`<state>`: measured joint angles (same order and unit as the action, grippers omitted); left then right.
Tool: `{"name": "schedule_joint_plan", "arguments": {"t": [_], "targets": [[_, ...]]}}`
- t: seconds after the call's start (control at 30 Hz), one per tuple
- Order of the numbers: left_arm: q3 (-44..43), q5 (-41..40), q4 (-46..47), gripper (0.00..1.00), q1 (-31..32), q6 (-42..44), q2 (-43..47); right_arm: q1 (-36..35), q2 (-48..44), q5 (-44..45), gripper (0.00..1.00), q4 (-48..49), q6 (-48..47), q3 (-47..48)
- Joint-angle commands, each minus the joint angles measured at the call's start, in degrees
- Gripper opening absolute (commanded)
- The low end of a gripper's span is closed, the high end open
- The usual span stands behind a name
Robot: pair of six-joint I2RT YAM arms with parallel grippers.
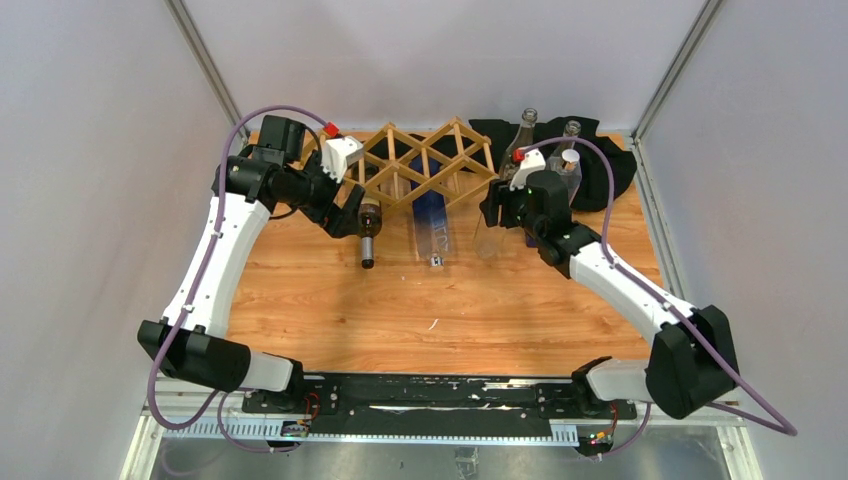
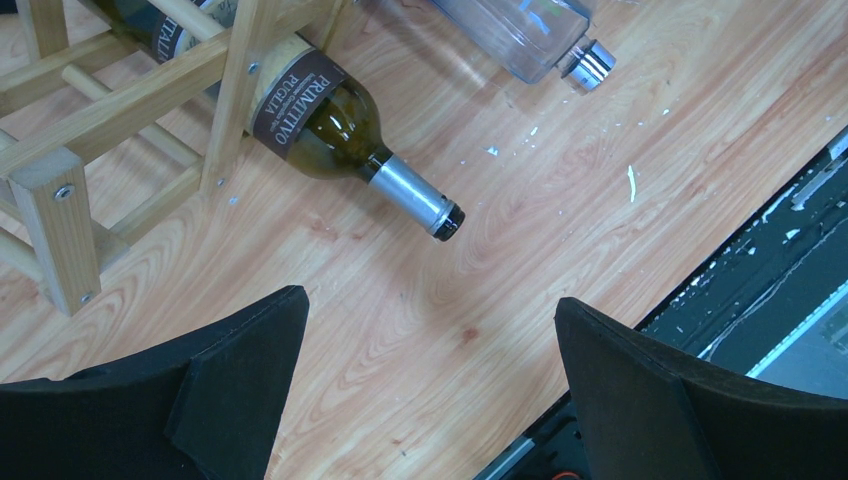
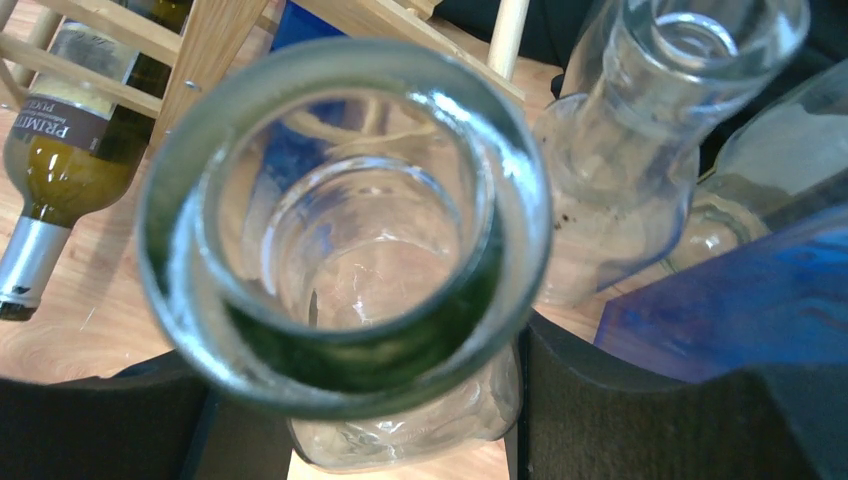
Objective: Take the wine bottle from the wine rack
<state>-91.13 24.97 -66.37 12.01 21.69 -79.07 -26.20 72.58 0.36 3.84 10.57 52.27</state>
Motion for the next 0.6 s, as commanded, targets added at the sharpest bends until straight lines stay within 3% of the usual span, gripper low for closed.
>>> {"name": "schedule_joint_plan", "arguments": {"t": [0.0,0.47,0.57], "targets": [[-0.4,-1.0,-0.8,1.0,-0.4,0.9,1.2,0.4,1.9,2.2,0.0,12.5,-1.9,-0.2],[-1.6,-0.7,-0.8,1.0,-0.4,1.1,1.5,-2.6,9.2,6.9,0.0,20.4,-6.8,-2.3],[-1.8,-0.6,-0.8,1.0,-0.4,1.0,1.1,-2.8,10.1,6.5,0.08,20.2,-6.1,-2.4]]}}
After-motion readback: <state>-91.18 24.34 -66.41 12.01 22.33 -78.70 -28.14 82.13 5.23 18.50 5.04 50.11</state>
